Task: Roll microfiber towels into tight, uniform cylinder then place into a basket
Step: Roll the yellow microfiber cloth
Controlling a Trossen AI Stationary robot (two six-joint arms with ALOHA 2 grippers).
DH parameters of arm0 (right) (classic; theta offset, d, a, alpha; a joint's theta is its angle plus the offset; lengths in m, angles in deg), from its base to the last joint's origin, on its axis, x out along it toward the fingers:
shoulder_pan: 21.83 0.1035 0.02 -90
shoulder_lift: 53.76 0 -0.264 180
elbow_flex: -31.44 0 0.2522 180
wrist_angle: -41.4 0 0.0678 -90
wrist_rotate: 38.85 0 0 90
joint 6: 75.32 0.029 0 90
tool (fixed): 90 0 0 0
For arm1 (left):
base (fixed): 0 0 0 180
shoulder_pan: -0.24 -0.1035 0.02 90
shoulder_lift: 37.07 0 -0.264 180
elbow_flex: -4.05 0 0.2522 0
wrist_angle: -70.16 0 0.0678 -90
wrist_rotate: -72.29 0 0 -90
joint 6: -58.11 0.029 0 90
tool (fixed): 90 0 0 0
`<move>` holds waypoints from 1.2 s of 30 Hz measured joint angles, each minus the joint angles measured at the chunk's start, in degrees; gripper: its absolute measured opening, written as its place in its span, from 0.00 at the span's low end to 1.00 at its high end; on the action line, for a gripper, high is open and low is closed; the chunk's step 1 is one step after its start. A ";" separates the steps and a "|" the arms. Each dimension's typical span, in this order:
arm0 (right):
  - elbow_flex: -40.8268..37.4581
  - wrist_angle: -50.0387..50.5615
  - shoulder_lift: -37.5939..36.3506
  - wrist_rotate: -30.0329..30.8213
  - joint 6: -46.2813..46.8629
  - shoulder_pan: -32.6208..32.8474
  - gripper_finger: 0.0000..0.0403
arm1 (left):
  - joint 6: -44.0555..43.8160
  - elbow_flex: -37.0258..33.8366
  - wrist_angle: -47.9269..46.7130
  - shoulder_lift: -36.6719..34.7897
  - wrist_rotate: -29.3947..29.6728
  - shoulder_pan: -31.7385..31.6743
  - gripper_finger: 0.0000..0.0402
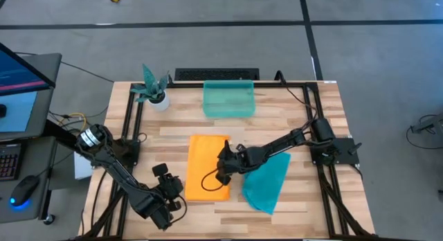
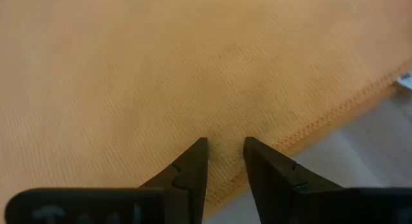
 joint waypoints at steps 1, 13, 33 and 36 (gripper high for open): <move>-0.05 0.69 -0.53 0.60 -0.86 0.22 0.31 | 0.51 0.00 0.05 0.00 -0.01 -0.35 0.33; 0.13 5.74 -8.88 9.54 -9.64 4.91 0.31 | 8.33 0.00 5.06 -0.02 -0.62 -0.93 0.33; -0.73 -2.12 -9.89 11.97 -27.60 18.55 0.31 | 18.16 0.00 17.07 0.17 -2.92 3.08 0.33; -1.18 -2.49 -7.95 10.58 -28.39 18.58 0.31 | 19.49 0.02 18.33 0.83 -2.87 2.90 0.33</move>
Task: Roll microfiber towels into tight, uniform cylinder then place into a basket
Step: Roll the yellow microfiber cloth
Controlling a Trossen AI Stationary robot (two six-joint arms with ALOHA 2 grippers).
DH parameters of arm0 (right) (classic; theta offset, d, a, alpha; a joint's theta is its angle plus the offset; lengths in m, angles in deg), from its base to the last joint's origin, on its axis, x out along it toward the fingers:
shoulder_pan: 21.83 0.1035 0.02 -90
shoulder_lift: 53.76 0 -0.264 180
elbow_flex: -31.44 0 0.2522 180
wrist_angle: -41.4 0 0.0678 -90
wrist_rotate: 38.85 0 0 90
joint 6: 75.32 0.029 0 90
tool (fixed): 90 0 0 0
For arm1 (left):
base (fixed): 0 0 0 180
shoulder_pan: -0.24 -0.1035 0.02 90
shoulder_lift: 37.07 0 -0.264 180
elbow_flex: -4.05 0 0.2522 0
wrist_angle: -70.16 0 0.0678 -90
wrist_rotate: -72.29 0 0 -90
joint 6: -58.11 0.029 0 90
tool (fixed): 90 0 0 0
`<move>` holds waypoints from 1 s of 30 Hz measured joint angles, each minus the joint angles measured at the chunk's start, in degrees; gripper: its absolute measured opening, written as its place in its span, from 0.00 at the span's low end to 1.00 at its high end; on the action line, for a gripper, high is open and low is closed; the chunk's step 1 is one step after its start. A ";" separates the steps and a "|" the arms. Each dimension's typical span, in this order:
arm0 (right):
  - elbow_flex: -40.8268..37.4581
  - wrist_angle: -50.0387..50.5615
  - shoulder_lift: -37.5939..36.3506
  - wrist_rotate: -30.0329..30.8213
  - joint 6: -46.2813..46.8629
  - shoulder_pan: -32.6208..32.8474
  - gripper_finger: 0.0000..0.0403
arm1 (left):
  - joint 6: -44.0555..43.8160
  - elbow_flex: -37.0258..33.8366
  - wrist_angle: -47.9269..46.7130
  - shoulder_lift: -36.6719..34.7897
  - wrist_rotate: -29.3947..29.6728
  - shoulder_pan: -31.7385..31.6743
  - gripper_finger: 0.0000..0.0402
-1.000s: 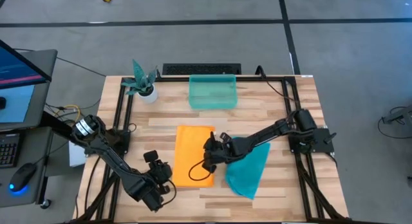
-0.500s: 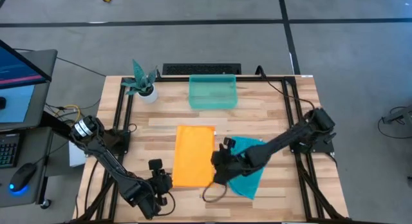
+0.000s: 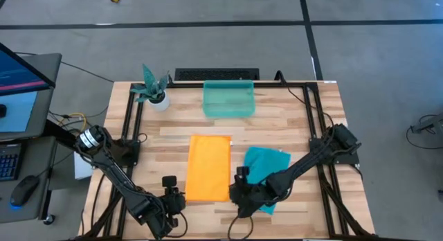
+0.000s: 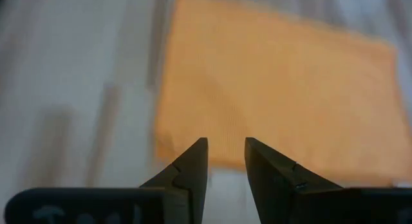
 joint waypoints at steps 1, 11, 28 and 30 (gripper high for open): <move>0.11 -2.23 1.03 -0.79 -0.25 -0.08 0.31 | 0.58 0.01 0.36 0.50 -0.06 0.00 0.33; 0.42 -9.07 4.35 -2.36 -3.19 -1.70 0.32 | 4.15 0.33 0.93 7.69 0.28 -0.29 0.33; 0.23 -8.60 5.00 -9.56 -4.74 -1.92 0.56 | 7.33 0.14 5.03 7.93 -5.10 -1.88 0.33; 0.18 -8.51 5.03 -9.62 -4.72 -2.18 0.56 | 7.33 0.13 4.78 7.93 -5.09 -1.90 0.33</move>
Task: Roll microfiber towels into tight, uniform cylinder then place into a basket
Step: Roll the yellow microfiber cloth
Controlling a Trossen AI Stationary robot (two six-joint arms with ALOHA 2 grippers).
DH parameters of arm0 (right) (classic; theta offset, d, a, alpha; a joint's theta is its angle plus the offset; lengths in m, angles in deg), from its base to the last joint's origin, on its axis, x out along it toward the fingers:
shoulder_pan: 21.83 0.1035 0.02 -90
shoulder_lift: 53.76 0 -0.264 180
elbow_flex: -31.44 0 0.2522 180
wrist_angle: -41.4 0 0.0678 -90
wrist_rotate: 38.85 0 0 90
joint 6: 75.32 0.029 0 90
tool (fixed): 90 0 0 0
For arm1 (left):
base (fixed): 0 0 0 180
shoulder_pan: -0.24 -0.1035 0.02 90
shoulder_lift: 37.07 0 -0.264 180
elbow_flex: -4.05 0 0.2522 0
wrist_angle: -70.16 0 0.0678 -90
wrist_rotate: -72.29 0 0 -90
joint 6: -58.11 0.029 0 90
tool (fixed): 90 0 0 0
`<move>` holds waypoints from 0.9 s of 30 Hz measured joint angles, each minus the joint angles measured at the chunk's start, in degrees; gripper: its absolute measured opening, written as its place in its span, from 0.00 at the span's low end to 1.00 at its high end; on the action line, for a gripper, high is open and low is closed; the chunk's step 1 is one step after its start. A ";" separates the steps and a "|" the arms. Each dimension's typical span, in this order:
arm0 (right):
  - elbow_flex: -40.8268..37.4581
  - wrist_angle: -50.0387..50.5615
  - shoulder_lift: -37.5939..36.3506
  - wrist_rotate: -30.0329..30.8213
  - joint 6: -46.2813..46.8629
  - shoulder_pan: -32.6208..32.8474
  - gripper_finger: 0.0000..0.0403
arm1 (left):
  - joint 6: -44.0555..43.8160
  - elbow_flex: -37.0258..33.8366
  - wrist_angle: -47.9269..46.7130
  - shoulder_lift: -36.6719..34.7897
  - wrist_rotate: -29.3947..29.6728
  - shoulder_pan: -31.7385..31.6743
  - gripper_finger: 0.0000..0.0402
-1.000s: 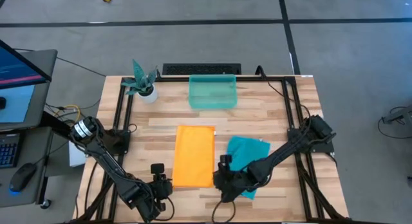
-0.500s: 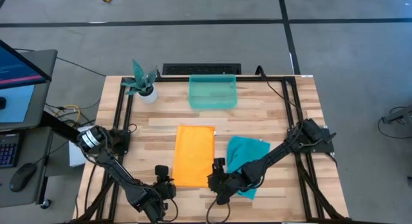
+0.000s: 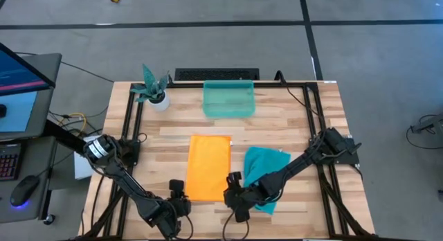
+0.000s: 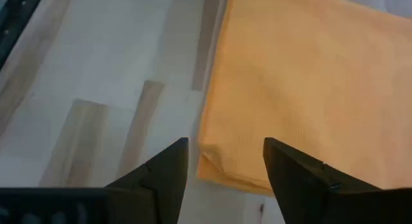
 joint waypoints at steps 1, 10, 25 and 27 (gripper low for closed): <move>0.03 -0.23 0.00 0.00 0.00 -0.02 0.57 | 0.00 -0.10 0.00 0.00 0.00 -0.03 0.33; 0.04 -0.23 0.00 0.02 0.00 0.17 0.55 | -2.31 -3.52 2.62 -0.48 -0.56 -1.25 0.33; 0.33 -1.96 4.92 -0.77 -1.27 0.07 0.54 | -5.43 -3.69 3.37 -0.15 -0.24 -1.06 0.03; 0.60 -2.25 5.45 -1.53 -1.03 -0.31 0.54 | -5.44 -3.74 3.58 -0.11 0.33 -1.09 0.02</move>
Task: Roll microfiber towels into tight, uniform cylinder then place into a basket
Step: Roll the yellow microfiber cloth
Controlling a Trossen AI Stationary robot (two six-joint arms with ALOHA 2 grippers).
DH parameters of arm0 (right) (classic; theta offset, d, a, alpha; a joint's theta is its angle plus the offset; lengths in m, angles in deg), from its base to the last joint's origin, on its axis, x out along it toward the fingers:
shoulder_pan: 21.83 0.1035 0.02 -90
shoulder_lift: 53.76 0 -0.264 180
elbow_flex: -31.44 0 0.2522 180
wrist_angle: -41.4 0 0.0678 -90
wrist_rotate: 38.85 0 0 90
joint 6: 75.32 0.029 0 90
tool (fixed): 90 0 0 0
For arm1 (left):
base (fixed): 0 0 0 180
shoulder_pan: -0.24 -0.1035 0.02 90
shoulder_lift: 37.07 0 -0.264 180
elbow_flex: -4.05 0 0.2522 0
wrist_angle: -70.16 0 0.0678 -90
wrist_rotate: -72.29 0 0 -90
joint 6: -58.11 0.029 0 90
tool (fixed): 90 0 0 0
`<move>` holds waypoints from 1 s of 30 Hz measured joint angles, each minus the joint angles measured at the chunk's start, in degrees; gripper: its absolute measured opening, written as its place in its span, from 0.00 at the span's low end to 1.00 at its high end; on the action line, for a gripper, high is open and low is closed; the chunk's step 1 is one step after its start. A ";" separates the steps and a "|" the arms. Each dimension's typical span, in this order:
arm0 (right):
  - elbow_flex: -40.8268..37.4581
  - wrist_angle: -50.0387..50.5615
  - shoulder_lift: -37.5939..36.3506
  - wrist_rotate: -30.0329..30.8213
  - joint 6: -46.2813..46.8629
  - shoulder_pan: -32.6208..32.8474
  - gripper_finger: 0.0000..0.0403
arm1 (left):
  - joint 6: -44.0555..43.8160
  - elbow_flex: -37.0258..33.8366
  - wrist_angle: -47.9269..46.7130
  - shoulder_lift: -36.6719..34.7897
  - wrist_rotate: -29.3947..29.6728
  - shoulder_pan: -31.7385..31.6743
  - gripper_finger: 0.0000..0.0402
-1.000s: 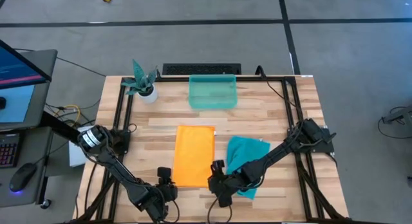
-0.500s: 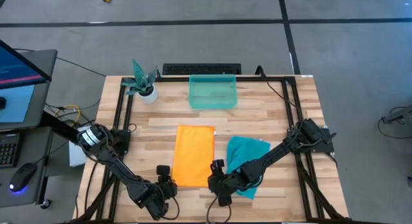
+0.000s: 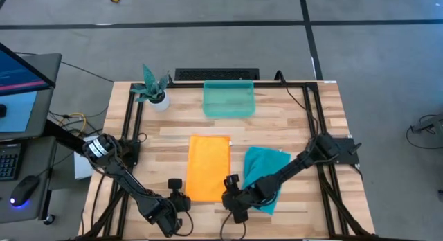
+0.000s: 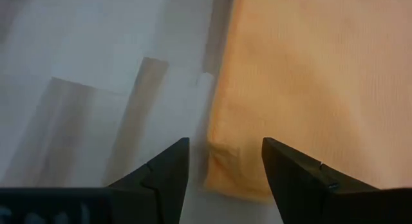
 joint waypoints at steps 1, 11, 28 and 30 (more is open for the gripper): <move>-0.01 0.18 0.01 -0.18 0.04 -0.04 0.54 | 0.02 -0.01 0.14 0.02 0.25 0.01 0.02; -0.01 0.87 -0.01 -1.67 0.54 -0.61 0.32 | -0.85 -0.04 0.20 0.04 0.50 -0.03 0.01; 4.18 8.03 -0.42 -1.07 0.54 -0.31 0.03 | -0.52 3.67 -4.79 0.31 1.96 1.53 0.00; 5.63 9.90 -0.42 -1.08 0.50 0.18 0.02 | -1.54 4.79 -6.98 0.28 2.08 1.97 0.00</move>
